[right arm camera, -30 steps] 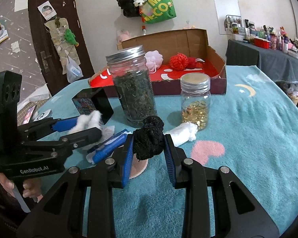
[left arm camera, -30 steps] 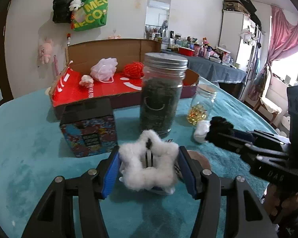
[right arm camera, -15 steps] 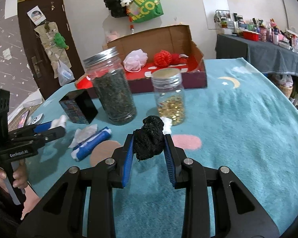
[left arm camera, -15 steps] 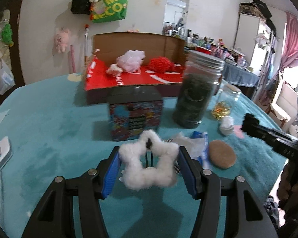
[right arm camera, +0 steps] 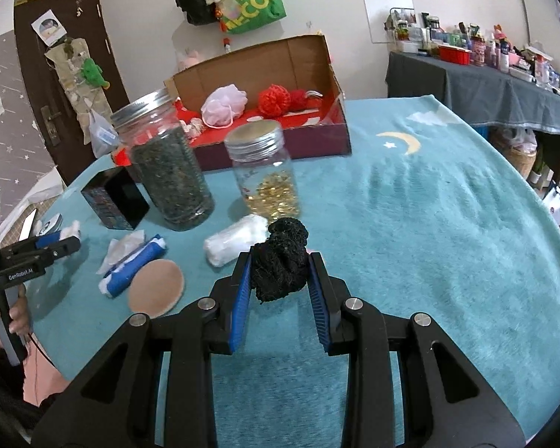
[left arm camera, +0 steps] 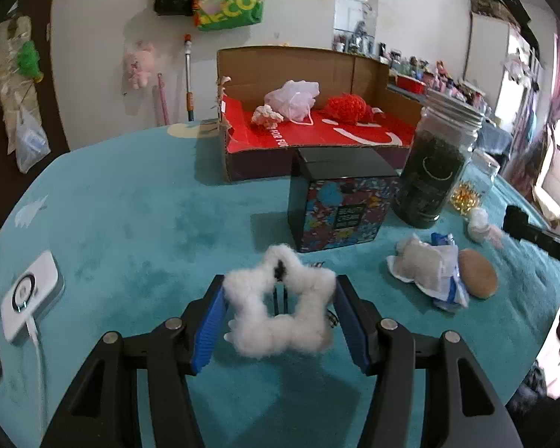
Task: Organize soft objects
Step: 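Lift both held items and carry them toward the red-lined box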
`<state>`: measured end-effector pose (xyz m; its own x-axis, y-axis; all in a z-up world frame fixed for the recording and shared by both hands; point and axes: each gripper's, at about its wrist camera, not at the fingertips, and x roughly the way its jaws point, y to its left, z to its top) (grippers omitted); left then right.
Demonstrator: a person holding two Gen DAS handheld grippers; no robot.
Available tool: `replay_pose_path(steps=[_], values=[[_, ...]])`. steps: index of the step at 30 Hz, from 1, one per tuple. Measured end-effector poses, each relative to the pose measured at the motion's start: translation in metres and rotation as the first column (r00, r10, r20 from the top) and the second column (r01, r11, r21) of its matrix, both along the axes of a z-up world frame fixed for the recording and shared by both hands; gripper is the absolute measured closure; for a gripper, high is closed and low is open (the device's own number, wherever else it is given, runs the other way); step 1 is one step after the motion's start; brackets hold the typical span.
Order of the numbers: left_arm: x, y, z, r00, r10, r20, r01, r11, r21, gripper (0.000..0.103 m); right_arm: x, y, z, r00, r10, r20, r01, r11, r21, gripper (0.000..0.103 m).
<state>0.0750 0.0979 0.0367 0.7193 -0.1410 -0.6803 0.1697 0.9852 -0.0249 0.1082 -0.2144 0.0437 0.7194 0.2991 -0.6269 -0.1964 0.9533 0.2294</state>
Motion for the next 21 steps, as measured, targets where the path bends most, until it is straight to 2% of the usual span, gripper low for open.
replay_pose_path(steps=[3,12,21], values=[[0.009,0.004,0.002,1.000,-0.024,-0.006,0.024,0.999,0.027,0.044,0.009,-0.004,0.003,1.000,0.012,-0.020,-0.012,1.000,-0.017,0.075],[0.050,0.018,0.004,0.992,-0.108,-0.064,0.111,0.993,0.038,0.044,0.050,-0.019,0.008,0.993,0.082,-0.083,-0.081,0.997,0.011,0.075],[0.084,0.033,0.007,0.983,-0.155,-0.095,0.157,0.988,0.010,0.044,0.083,-0.029,0.010,0.987,0.125,-0.104,-0.128,0.992,-0.017,0.075]])
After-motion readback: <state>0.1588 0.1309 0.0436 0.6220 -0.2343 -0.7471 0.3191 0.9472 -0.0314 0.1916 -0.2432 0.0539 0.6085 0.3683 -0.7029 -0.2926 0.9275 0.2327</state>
